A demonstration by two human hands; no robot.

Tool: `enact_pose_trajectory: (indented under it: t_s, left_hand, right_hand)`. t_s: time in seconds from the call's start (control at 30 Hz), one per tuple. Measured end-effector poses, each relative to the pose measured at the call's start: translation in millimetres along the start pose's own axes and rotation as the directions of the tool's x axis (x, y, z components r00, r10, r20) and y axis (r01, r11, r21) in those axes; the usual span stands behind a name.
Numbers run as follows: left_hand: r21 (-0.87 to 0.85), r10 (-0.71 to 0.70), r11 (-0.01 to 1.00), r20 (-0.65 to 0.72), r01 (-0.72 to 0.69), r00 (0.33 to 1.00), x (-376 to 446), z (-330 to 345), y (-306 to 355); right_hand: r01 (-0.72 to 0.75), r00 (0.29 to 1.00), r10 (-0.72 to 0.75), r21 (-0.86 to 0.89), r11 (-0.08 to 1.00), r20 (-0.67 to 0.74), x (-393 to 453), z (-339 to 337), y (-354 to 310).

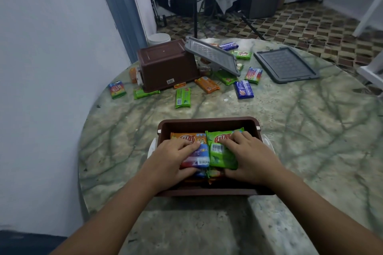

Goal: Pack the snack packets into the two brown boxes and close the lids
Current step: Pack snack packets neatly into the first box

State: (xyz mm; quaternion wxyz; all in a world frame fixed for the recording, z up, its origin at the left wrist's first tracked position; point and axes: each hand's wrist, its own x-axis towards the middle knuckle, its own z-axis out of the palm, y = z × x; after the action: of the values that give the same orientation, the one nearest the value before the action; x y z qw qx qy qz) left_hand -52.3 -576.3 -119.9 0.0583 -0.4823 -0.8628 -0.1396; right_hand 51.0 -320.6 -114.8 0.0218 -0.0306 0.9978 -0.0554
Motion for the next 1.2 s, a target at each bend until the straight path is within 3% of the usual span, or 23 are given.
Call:
enact_pose_trajectory:
  t_s: [0.27,0.37,0.53,0.87,1.03,1.2]
  left_hand:
    - [-0.087,0.032,0.995,-0.107,-0.041,0.994,3,5,-1]
    - [-0.133,-0.025,0.991,-0.114,0.009,0.993,2,1,3]
    - [-0.254,-0.173,0.951,0.029,0.175,0.984,1,-4,2]
    - [-0.037,-0.171,0.983,0.167,0.18,0.971,7,-3,-2]
    - [-0.021,-0.155,0.987,0.094,0.158,0.983,7,-2,-1]
    - [-0.005,-0.133,0.991,0.186,0.136,0.974,4,-8,1]
  right_hand:
    - [-0.004,1.0,0.004,0.01,1.0,0.015,0,-2,-1]
    - [0.002,1.0,-0.002,0.025,1.0,0.013,0,-2,0]
    - [0.007,1.0,-0.007,0.029,1.0,0.004,0,-2,0]
    - [0.021,1.0,-0.021,0.033,0.999,-0.004,0,-3,1]
    - [0.022,0.999,-0.021,0.049,0.999,-0.035,0,0,0]
    - [0.018,0.999,-0.016,0.053,0.998,-0.045,1,0,0]
